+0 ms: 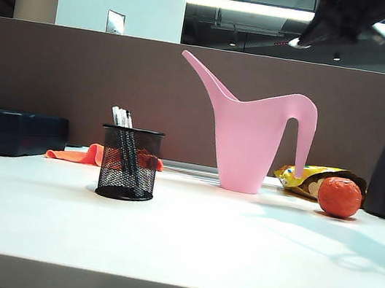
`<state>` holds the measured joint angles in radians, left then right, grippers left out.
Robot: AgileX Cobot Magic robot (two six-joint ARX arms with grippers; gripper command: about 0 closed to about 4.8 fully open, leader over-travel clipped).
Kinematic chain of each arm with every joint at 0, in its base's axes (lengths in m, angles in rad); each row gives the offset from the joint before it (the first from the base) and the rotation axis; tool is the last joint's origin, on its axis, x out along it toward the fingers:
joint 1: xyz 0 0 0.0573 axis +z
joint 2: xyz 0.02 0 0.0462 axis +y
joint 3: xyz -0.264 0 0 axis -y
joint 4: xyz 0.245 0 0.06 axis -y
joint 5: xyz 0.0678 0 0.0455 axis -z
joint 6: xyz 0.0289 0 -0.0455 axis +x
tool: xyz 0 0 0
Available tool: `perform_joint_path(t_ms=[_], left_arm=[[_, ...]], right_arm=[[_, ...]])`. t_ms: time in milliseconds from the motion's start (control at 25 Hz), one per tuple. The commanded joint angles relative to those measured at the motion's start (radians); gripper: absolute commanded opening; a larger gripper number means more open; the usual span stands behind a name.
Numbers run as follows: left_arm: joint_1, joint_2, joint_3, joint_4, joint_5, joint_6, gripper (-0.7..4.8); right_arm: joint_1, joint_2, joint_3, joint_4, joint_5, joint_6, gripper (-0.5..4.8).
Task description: Pick up a few water-based pens and put them in the pen basket.
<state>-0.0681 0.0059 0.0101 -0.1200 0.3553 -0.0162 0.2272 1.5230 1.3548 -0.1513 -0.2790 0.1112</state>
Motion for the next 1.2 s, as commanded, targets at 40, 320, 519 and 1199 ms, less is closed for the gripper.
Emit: perform_joint_path(t_ms=[40,320,519,1199], left_arm=[[0.001,0.001,0.002,0.008,-0.048,0.004,-0.04],[0.001,0.0,0.002,0.008,-0.072,0.005,-0.04],[0.001,0.0,0.002,0.008,-0.099,0.005,-0.04],[0.001,0.0,0.002,0.009,-0.157,0.001,-0.05]], right_arm=[[-0.045,-0.078,-0.05,-0.036,0.016,-0.012,-0.05],[-0.19,-0.334,-0.291,-0.039,0.038,-0.009,-0.05],[-0.233,-0.579,-0.502,-0.01,0.085,-0.011,-0.05],[-0.233,-1.188,-0.95,0.028,0.154,-0.007,-0.05]])
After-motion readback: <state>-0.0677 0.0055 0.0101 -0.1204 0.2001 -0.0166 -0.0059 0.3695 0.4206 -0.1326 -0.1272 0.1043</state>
